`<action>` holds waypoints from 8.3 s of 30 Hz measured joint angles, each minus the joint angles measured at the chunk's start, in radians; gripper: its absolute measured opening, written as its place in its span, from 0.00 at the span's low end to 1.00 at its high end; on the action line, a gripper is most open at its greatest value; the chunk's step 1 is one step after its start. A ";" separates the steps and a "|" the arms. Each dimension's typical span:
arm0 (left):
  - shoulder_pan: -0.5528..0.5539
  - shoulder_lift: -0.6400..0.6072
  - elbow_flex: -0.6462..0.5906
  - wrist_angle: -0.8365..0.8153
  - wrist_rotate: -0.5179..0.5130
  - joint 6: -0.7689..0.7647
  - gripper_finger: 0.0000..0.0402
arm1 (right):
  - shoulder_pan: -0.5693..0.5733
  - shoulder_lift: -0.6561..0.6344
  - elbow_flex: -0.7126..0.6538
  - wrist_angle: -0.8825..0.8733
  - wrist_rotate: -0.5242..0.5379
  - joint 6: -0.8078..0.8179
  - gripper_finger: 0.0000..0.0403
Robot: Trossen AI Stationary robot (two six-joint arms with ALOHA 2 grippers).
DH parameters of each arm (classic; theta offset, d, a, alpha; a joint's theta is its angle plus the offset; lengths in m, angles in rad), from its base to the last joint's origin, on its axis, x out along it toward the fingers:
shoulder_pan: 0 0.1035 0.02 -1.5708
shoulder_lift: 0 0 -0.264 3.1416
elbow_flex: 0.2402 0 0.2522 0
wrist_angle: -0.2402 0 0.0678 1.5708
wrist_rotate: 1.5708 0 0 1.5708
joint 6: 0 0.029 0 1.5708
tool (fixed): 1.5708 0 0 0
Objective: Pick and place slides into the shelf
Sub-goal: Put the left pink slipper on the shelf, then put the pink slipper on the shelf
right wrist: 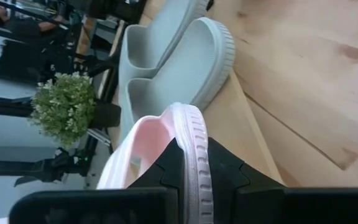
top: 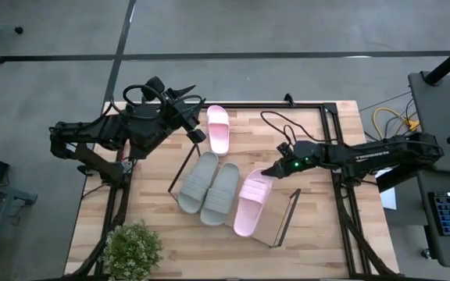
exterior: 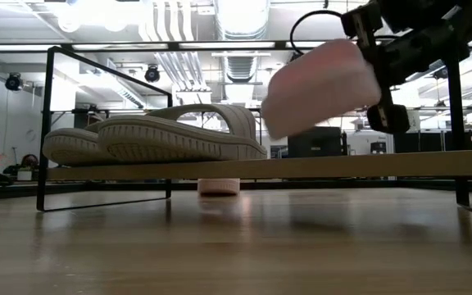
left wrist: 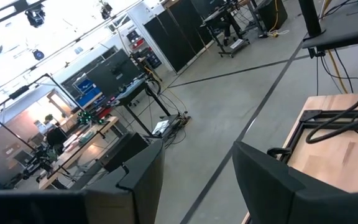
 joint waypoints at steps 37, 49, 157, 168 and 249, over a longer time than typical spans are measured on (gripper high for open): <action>0.000 -0.003 0.002 0.028 0.005 0.021 0.44 | 0.005 0.297 -0.014 0.320 0.091 0.137 0.08; 0.000 -0.003 0.002 0.027 0.008 0.021 0.44 | 0.005 0.293 -0.014 0.319 0.088 0.148 0.34; -0.007 -0.427 -0.007 -0.366 0.638 -0.533 0.44 | -0.255 1.330 1.848 -1.108 0.417 -1.413 0.49; -0.007 -0.503 -0.014 -0.439 0.686 -0.557 0.44 | -0.257 1.332 1.787 -1.045 0.450 -1.401 0.49; -0.007 -0.650 -0.014 -0.458 0.803 -0.559 0.44 | -0.303 1.286 1.736 -0.937 0.752 -1.190 0.03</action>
